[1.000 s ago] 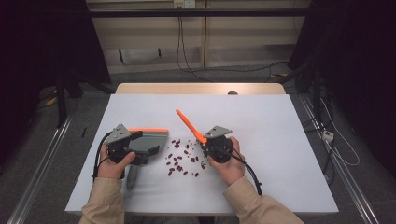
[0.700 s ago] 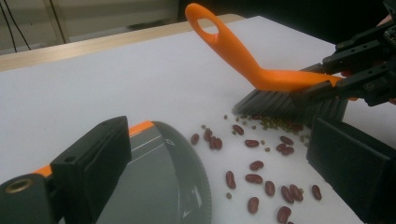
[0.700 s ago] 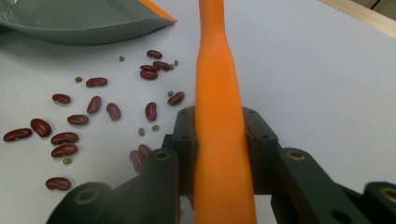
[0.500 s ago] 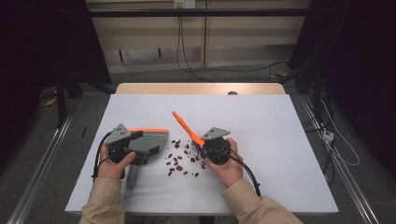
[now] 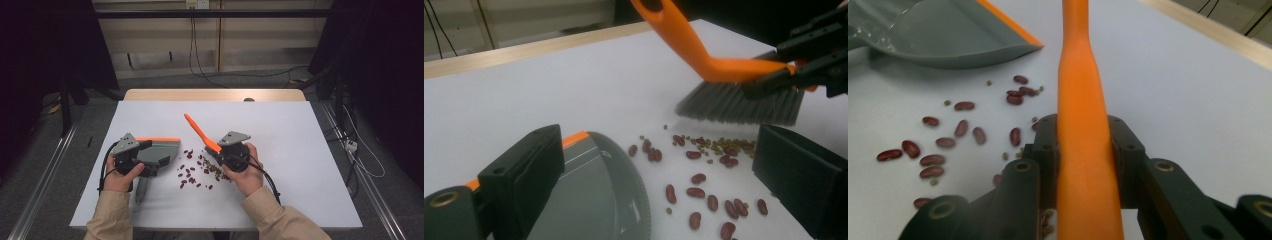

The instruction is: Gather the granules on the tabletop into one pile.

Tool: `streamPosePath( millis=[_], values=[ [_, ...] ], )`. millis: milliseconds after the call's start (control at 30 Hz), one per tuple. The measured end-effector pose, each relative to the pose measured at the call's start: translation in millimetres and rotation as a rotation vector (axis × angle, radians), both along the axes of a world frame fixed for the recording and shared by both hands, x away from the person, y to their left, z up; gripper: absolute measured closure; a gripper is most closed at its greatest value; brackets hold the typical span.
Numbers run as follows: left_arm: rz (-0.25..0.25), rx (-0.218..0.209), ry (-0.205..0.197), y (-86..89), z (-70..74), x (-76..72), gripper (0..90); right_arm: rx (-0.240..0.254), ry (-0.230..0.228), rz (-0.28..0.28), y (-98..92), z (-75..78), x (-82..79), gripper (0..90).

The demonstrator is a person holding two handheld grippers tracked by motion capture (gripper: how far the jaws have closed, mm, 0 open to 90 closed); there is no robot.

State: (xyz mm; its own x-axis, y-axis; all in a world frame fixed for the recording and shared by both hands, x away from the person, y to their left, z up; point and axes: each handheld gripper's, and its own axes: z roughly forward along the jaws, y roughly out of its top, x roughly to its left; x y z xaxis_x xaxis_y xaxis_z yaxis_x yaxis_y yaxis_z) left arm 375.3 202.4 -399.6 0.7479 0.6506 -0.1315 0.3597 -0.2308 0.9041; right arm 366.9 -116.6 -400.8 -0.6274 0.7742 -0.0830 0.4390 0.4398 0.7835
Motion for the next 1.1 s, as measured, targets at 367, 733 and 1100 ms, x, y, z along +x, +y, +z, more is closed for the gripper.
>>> streamPosePath(
  millis=[367,733,1100],
  values=[
    [0.004,0.0,0.003,2.8,-0.1,0.8,6.5,0.098,-0.054,0.136,-16.3,-7.7,50.2,71.3],
    [0.034,-0.014,0.023,11.9,-2.0,0.7,6.4,0.066,-0.086,0.301,1.3,-22.7,90.5,71.3],
    [0.05,-0.015,0.029,18.7,-3.5,2.1,6.4,0.002,-0.049,0.432,20.4,-31.1,84.9,70.7]
  ],
)
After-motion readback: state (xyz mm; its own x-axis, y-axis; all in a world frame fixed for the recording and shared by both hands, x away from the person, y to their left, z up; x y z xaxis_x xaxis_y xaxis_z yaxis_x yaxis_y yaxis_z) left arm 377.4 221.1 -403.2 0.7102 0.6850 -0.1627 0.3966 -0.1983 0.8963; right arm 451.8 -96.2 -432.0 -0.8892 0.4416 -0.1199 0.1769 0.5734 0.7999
